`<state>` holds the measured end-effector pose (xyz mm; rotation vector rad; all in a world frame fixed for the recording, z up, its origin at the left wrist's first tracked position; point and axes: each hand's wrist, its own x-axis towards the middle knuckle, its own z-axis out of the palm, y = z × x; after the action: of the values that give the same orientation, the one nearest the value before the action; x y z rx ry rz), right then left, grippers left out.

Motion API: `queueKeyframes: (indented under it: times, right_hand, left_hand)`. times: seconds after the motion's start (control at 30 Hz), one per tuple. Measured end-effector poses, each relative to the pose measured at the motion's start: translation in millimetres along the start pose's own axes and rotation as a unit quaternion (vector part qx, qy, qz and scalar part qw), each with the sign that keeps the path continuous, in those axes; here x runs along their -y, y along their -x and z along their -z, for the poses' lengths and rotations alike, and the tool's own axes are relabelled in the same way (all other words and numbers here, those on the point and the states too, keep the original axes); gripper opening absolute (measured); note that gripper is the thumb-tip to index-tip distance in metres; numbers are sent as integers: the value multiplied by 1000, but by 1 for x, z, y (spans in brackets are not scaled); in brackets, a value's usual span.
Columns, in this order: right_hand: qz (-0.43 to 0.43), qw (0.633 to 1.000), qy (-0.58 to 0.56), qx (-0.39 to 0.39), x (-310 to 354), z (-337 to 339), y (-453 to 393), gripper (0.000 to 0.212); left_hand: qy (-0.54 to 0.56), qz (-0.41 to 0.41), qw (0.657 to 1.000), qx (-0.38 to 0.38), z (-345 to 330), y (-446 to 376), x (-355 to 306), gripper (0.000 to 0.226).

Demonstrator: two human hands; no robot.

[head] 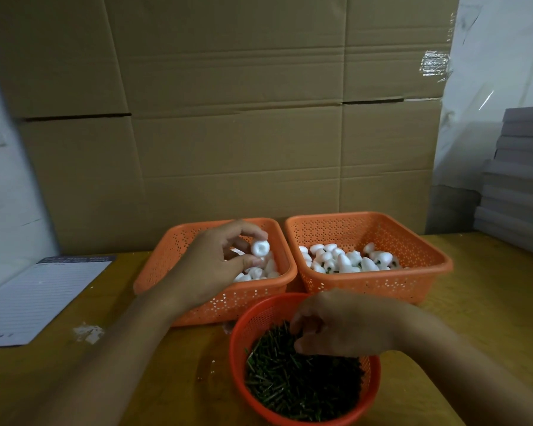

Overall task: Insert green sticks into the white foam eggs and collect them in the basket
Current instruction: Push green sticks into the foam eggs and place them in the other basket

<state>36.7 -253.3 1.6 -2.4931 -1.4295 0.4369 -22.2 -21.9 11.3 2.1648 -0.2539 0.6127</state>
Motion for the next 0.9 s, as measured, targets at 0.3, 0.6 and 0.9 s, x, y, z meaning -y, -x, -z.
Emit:
queueKeyframes:
  times: [0.3,0.6,0.9]
  right_hand:
    - [3,1000,3,-2,-1,-1,0,34]
    - [6,1000,3,1,1,-2,-1,33]
    - [5,1000,-3,7,1,-4,-1,36]
  left_hand:
    - [21,-23,999,-7,-3,8,-15,32]
    - [387,118,913,48,-4,13,-23,41]
    - [448,141,881,63,-1,12,-24,42]
